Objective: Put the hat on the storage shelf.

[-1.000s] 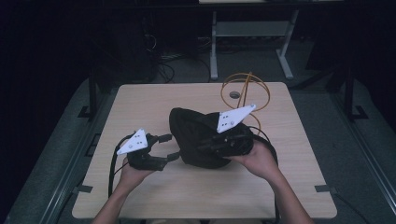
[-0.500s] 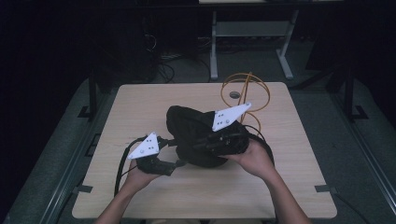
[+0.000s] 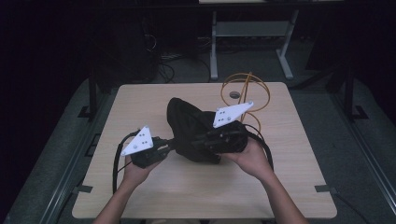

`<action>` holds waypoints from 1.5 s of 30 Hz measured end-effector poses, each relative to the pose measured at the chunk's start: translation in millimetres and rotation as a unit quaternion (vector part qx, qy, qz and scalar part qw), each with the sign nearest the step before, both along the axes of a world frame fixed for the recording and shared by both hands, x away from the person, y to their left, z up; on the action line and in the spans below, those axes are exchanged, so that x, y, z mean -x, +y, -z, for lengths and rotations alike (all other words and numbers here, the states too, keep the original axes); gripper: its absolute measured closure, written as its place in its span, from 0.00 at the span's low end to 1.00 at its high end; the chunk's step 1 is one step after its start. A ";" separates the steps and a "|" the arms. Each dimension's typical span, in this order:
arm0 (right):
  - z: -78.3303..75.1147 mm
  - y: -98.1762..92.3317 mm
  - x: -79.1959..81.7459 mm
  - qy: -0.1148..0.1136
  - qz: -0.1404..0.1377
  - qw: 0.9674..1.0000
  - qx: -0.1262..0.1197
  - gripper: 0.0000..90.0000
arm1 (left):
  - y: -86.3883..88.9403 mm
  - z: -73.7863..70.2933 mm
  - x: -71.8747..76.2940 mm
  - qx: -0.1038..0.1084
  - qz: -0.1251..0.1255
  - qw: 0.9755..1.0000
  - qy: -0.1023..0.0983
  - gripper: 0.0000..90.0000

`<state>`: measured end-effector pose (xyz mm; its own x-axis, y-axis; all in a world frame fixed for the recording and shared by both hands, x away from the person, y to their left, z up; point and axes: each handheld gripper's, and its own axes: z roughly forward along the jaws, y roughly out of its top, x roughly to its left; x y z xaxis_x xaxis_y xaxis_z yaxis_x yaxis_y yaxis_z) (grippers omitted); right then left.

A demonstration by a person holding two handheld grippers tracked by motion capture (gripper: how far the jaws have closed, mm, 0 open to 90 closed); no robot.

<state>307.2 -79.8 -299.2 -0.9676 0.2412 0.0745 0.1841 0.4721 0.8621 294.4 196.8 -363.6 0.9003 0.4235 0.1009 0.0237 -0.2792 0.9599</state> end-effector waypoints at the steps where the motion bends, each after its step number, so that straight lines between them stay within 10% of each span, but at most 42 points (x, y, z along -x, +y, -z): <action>1: -0.2 -0.5 0.0 0.000 0.002 1.000 -0.001 0.85 | 1.3 -5.4 -0.8 0.002 0.002 1.000 0.007 0.96; 5: -3.0 -4.4 1.8 -0.009 0.013 1.000 -0.007 0.75 | 5.7 -32.5 -2.8 0.014 0.000 1.000 0.014 0.96; 8: -3.6 -7.9 5.6 -0.010 0.016 1.000 -0.019 0.60 | 6.8 -52.1 -7.5 -0.018 -0.012 1.000 0.013 0.96; 18: 19.0 -35.3 9.6 0.004 0.043 0.999 -0.027 0.38 | 21.4 -55.5 -12.9 -0.020 -0.022 0.999 0.025 0.97; 30: 48.3 -73.7 13.1 0.009 0.099 0.995 -0.002 0.37 | 33.2 -54.6 -30.6 0.008 -0.027 0.997 0.076 0.96; 45: 85.9 -118.0 28.5 0.022 0.159 0.987 0.015 0.33 | 34.1 -68.2 -40.3 -0.012 -0.035 0.996 0.079 0.96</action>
